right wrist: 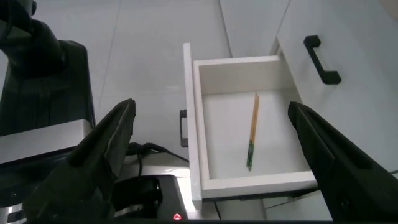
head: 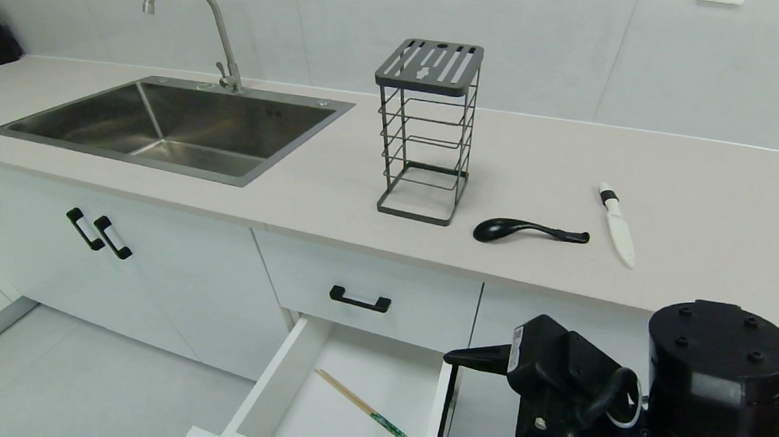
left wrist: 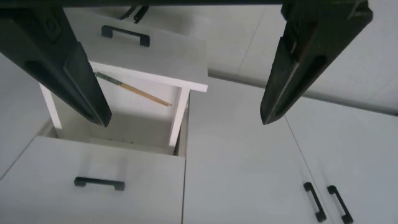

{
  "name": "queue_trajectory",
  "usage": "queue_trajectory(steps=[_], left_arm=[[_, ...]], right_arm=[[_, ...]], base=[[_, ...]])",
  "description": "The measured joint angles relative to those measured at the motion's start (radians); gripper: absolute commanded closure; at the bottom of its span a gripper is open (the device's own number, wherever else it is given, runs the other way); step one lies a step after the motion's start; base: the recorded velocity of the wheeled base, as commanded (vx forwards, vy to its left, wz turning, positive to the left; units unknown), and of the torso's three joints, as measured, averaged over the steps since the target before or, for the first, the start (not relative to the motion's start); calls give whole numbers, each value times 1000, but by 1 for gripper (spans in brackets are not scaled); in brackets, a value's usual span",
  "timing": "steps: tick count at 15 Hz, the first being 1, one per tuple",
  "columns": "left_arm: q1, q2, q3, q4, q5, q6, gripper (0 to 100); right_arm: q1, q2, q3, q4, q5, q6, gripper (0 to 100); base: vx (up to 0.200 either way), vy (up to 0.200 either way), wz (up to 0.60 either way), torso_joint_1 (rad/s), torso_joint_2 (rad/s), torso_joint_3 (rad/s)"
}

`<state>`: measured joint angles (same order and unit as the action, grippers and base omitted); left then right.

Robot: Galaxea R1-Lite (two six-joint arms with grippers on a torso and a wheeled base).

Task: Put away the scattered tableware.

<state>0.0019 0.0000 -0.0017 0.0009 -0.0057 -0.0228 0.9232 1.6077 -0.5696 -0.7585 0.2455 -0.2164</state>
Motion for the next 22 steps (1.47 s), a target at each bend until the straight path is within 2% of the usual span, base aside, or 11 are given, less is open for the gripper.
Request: queue_trajectory(steps=[6,10,13,16,17,19,22], left_arm=[[1,0,0,-1,0,0,0],[1,0,0,0,0,0,0],[1,0,0,-1,0,1,0],[0,0,0,-1,0,0,0],[1,0,0,-1,0,0,0],[1,0,0,-1,0,0,0],[1,0,0,-1,0,0,0]], right_arm=[[-1,17,-23,4,-1,14,0],[-7,55,-101,30,21,19,0],[-30,83,-175,151,102,16,0],[-61,117,-370,477,186,-37,0],[-77,134,-424,546,196,-82,0],[-115,174,-480,577,208,-160,0],[-153,202,-456,535,210,-173,0]], base=[[0,0,0,303,-516,-248],[0,0,0,281,-549,-266],[0,0,0,299,-577,-284],[0,0,0,177,-349,-162],[0,0,0,41,-76,-41],[0,0,0,0,0,0],[0,0,0,0,0,0]])
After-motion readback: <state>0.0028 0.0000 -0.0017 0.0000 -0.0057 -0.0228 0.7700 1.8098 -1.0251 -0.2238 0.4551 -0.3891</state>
